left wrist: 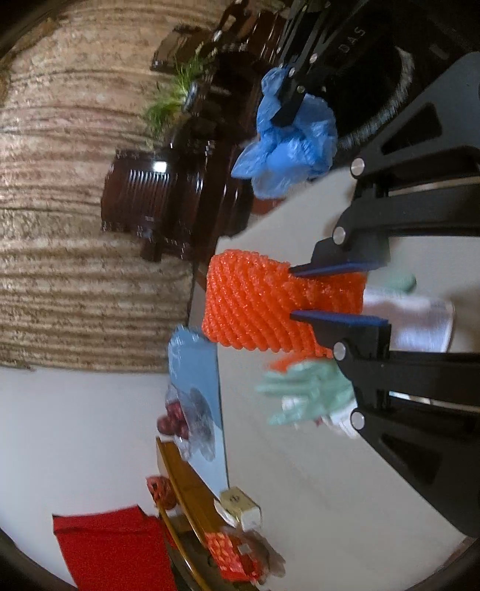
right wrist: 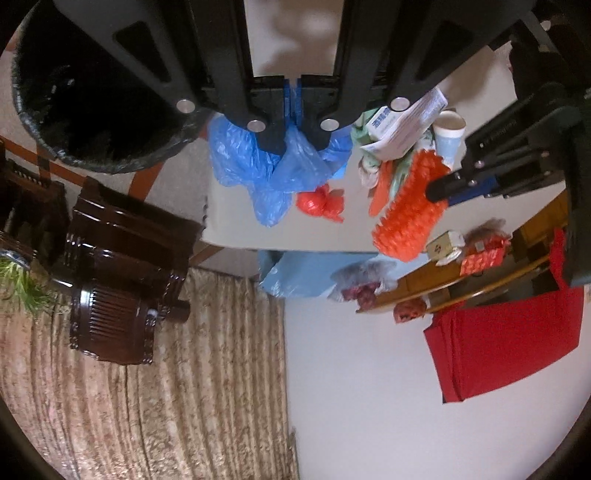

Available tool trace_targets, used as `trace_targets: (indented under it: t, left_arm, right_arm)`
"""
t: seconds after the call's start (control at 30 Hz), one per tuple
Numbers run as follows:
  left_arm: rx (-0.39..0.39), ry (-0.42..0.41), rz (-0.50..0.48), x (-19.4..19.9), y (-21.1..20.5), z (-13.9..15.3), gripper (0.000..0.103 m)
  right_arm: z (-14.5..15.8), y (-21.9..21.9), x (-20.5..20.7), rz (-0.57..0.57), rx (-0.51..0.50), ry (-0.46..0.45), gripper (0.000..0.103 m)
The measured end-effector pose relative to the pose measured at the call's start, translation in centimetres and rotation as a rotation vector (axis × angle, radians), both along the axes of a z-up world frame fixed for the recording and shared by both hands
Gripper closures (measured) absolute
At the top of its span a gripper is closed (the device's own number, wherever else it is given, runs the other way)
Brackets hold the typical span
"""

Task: Collect trash
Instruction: 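Carry the net and bag over the bin and open both tools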

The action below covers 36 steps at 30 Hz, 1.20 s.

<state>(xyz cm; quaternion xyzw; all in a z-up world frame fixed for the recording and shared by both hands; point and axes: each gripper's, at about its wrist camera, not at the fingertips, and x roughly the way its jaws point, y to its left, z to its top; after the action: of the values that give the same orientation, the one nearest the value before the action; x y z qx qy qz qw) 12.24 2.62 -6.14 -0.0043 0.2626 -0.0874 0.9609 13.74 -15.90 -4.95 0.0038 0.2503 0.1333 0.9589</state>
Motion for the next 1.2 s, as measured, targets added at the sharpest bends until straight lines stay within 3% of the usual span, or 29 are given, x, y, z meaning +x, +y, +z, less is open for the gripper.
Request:
trace_targets:
  t: [0.3, 0.6, 0.67, 0.77, 0.83, 0.87, 0.93, 1.0, 1.07, 1.2]
  left_arm:
    - [-0.033, 0.015, -0.204, 0.3, -8.5, 0.0, 0.086]
    - [-0.047, 0.094, -0.385, 1.6, -17.1, -2.5, 0.086]
    - [-0.051, 0.118, -0.42, 1.9, -18.7, -3.2, 0.082]
    - [-0.075, 0.149, -0.446, 2.4, -20.2, -3.9, 0.07]
    - [-0.091, 0.158, -0.45, 2.8, -20.5, -4.3, 0.056]
    - [-0.096, 0.155, -0.447, 2.8, -20.4, -4.3, 0.053]
    - [-0.092, 0.147, -0.439, 2.6, -20.1, -4.4, 0.047]
    - [-0.088, 0.133, -0.417, 2.5, -19.4, -4.2, 0.036]
    - [-0.08, 0.109, -0.391, 2.0, -17.9, -3.7, 0.025]
    - [-0.03, 0.047, -0.312, 1.4, -14.1, -2.6, 0.017]
  right_arm:
    - [0.9, -7.0, -2.0, -0.164, 0.001, -0.003, 0.101]
    - [-0.6, -14.7, -4.0, -0.373, -0.031, 0.053, 0.101]
    - [-1.1, -15.9, -4.1, -0.41, -0.039, 0.069, 0.097]
    - [-1.7, -17.0, -4.5, -0.454, -0.061, 0.084, 0.081]
    - [-2.1, -17.6, -4.8, -0.475, -0.059, 0.09, 0.059]
    - [-2.1, -17.9, -5.0, -0.487, -0.06, 0.088, 0.054]
    - [-2.2, -18.4, -5.3, -0.505, -0.062, 0.08, 0.028]
    - [-2.1, -18.5, -5.7, -0.523, -0.065, 0.067, 0.011]
    - [-1.9, -18.0, -5.9, -0.52, -0.05, 0.049, 0.006]
    - [-1.3, -15.8, -5.5, -0.47, -0.035, 0.032, 0.006]
